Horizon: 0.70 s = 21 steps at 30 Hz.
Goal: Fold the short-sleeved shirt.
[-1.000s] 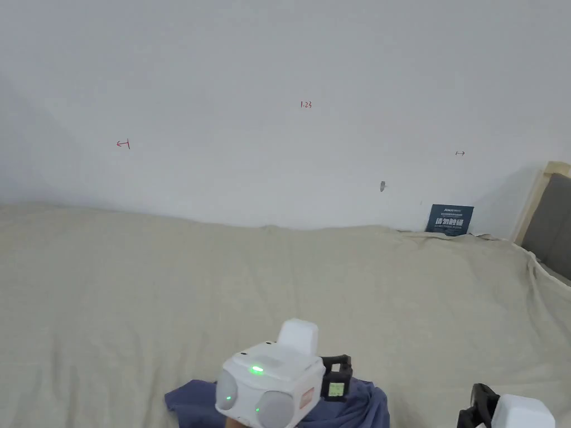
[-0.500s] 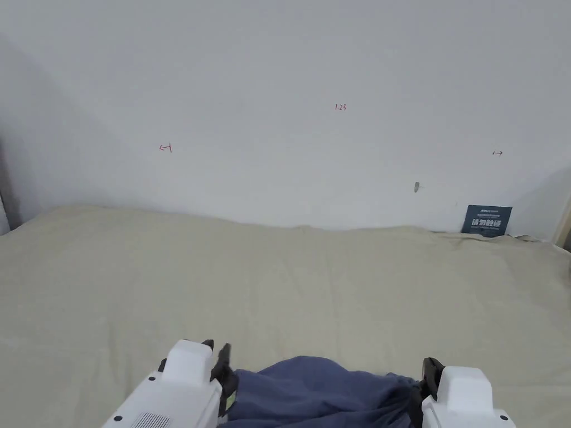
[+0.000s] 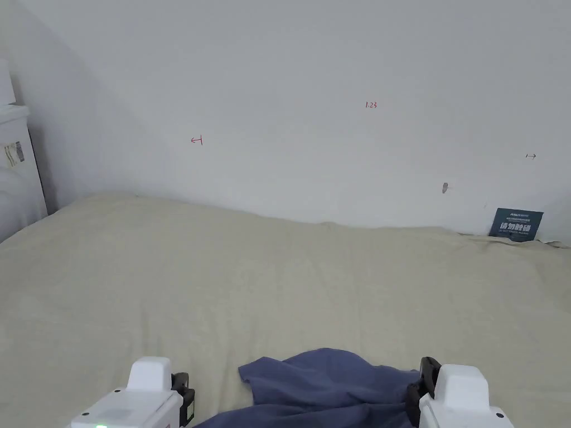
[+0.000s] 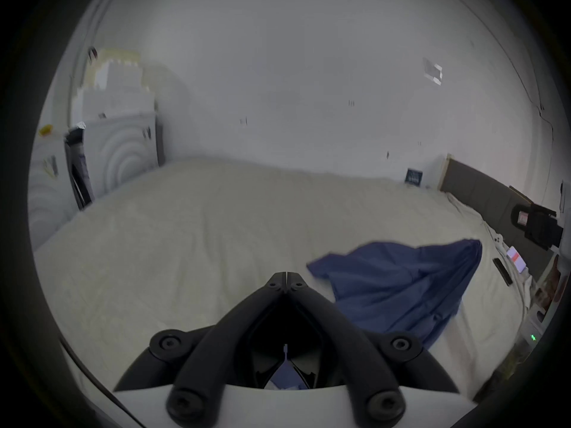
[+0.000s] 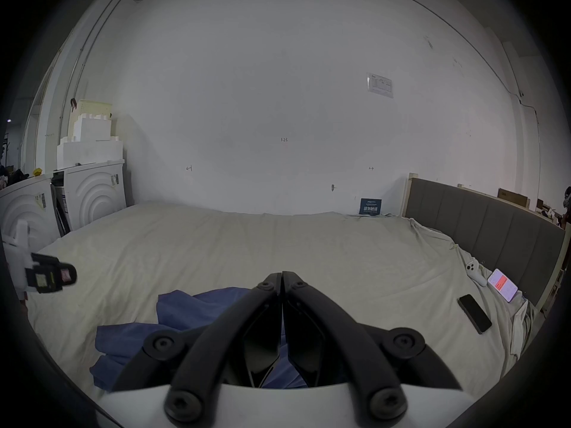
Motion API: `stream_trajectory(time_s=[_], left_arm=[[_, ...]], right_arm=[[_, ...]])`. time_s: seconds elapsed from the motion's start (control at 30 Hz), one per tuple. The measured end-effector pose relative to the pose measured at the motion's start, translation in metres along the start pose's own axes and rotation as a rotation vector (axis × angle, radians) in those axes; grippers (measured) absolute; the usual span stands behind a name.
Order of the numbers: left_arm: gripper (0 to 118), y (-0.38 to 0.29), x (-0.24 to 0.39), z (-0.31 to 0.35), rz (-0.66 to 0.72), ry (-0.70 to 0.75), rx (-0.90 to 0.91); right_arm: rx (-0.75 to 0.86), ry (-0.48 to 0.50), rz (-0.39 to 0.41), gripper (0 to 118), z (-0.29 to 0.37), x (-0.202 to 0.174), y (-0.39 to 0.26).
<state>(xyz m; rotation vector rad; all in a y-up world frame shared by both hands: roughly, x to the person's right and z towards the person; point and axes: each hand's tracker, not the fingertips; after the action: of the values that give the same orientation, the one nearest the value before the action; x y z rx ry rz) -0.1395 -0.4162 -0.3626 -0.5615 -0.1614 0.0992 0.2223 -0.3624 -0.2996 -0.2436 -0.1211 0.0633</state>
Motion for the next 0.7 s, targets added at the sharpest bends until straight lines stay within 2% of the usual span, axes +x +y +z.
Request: stream_trajectory(time_s=[0.2,0.23,0.3,0.37,0.4,0.43,0.5,0.6,0.63,0.7], left_arm=[[0,-0.015,-0.021,-0.057,-0.005,0.002,-0.251],[6,-0.018,-0.023,-0.064,-0.002,0.001,-0.290],[33,-0.025,-0.025,-0.078,-0.011,0.011,-0.346],[81,-0.031,-0.025,-0.088,-0.025,0.046,-0.408],[92,-0.034,-0.024,-0.093,-0.033,0.063,-0.431],[94,-0.030,-0.006,-0.068,-0.046,0.063,-0.427],[92,-0.035,0.006,-0.060,-0.070,0.087,-0.440],[82,-0.035,0.014,-0.055,-0.069,0.104,-0.428],[77,-0.036,0.018,-0.052,-0.065,0.108,-0.420],[53,-0.034,0.021,-0.053,-0.076,0.094,-0.413]], right_arm=[[-0.012,-0.009,0.003,1,-0.002,0.006,-0.004],[-0.015,-0.011,0.005,1,-0.002,0.007,-0.004],[-0.021,-0.014,0.008,1,-0.002,0.009,-0.005],[-0.028,-0.019,0.011,1,-0.002,0.010,-0.008],[-0.032,-0.020,0.011,1,-0.003,0.011,-0.009],[-0.035,-0.020,0.009,1,-0.003,0.012,-0.010],[-0.042,-0.026,0.005,1,-0.004,0.013,-0.010],[-0.049,-0.029,0.004,1,-0.005,0.015,-0.011],[-0.050,-0.031,0.006,1,-0.004,0.015,-0.010],[-0.051,-0.031,0.009,1,-0.004,0.016,-0.010]])
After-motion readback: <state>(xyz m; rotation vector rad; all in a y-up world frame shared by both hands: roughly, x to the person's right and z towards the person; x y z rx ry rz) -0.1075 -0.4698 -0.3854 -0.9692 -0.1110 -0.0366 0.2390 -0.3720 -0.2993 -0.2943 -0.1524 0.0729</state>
